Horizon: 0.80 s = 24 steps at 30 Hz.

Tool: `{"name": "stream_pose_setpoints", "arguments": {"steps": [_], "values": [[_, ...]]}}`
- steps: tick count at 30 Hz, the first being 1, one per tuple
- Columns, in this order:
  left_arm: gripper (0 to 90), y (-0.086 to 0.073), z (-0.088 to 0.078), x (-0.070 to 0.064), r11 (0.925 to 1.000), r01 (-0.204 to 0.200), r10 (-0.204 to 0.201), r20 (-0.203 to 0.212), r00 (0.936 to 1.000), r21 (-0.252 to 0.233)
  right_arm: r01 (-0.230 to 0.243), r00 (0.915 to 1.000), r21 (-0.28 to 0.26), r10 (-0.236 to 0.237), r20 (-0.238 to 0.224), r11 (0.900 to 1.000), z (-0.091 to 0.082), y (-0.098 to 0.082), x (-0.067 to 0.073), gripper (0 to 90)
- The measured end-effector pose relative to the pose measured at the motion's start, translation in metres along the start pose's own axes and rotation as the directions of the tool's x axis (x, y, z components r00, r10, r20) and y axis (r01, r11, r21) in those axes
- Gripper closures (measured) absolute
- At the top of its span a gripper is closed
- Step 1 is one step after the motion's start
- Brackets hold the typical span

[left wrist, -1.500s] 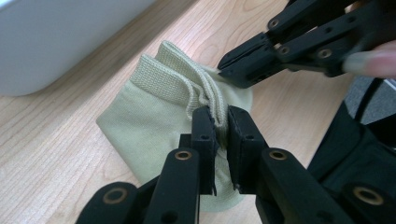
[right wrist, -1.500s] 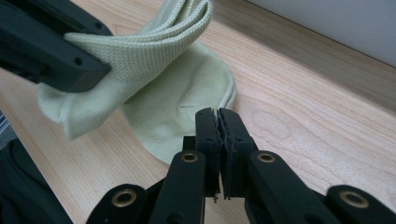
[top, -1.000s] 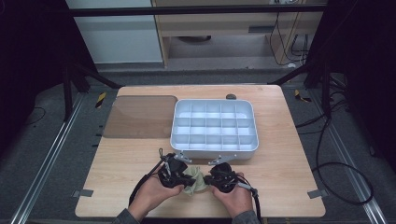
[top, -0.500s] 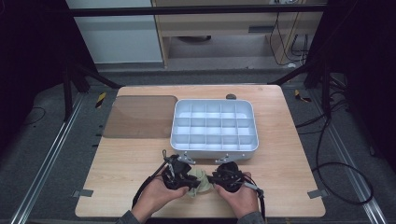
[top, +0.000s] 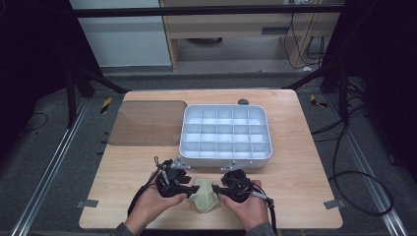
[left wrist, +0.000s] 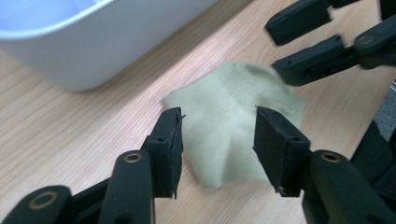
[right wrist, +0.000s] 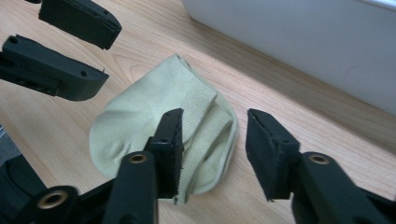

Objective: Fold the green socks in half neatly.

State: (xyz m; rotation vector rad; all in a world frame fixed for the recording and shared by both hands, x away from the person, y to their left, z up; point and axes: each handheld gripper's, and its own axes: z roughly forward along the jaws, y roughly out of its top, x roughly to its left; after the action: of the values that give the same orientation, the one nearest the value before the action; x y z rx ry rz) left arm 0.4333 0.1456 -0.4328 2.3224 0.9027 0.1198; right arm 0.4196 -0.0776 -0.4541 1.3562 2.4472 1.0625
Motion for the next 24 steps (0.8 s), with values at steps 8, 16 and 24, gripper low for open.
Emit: {"name": "stream_pose_setpoints", "arguments": {"steps": [8, 16, 24], "values": [[46.1, -0.012, 0.003, 0.003, 0.9998, 0.017, -0.017, -0.008, 0.9998, -0.012, 0.003, 0.9995, 0.002, -0.003, 0.030, 1.000, 0.002, 0.002, 0.005, 44.2], [43.7, -0.017, 0.017, -0.006, 1.0000, 0.003, -0.003, -0.006, 1.0000, 0.002, 0.006, 0.9984, 0.018, -0.007, 0.057, 1.000, 0.012, 0.000, 0.012, 34.5], [46.8, -0.025, 0.034, -0.007, 0.9976, -0.037, 0.040, -0.057, 0.9976, 0.058, 0.018, 0.9968, 0.064, -0.023, 0.077, 0.998, 0.021, -0.008, 0.012, 34.7]]}}
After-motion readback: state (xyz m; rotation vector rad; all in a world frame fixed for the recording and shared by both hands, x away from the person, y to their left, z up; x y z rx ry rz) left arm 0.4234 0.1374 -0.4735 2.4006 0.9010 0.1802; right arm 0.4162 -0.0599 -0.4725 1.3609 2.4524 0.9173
